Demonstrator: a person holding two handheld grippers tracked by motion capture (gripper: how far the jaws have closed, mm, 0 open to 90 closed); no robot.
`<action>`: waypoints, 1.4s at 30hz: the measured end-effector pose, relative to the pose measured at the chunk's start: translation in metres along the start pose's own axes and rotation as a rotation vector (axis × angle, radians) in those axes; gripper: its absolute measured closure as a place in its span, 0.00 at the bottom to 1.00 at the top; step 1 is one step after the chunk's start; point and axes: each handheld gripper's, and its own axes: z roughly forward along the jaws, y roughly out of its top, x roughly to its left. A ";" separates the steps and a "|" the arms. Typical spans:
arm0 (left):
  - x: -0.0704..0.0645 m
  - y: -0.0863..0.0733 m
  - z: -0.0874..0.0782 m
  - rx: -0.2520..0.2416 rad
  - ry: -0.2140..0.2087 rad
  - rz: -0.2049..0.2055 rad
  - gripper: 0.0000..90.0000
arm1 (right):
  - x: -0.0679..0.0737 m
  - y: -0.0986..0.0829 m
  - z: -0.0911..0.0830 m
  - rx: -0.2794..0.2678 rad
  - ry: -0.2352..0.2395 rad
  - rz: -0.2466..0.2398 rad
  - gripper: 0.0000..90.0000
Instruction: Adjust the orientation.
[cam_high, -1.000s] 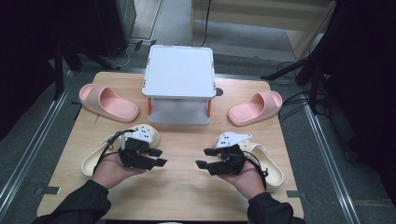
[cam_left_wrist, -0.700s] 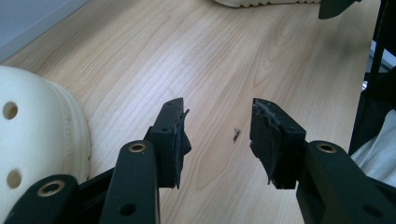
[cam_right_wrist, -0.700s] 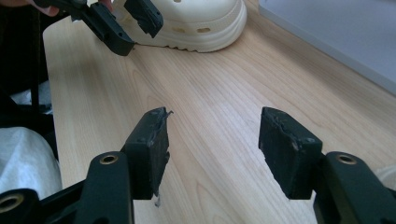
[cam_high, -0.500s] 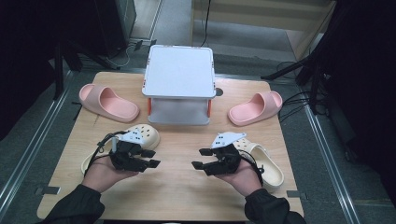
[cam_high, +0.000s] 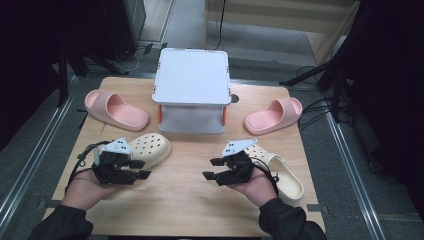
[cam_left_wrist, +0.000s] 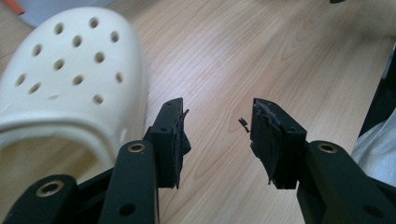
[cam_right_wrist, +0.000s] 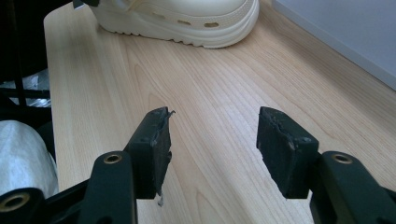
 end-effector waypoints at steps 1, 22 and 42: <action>0.002 -0.002 -0.003 0.000 0.003 -0.010 0.61 | 0.000 0.000 0.000 0.001 -0.001 0.000 0.50; 0.041 -0.016 -0.004 0.138 0.099 -0.083 0.64 | -0.003 -0.001 0.003 0.025 -0.016 -0.001 0.50; 0.046 -0.007 0.008 0.126 0.080 -0.088 0.86 | -0.002 -0.006 0.000 0.032 -0.035 0.011 0.50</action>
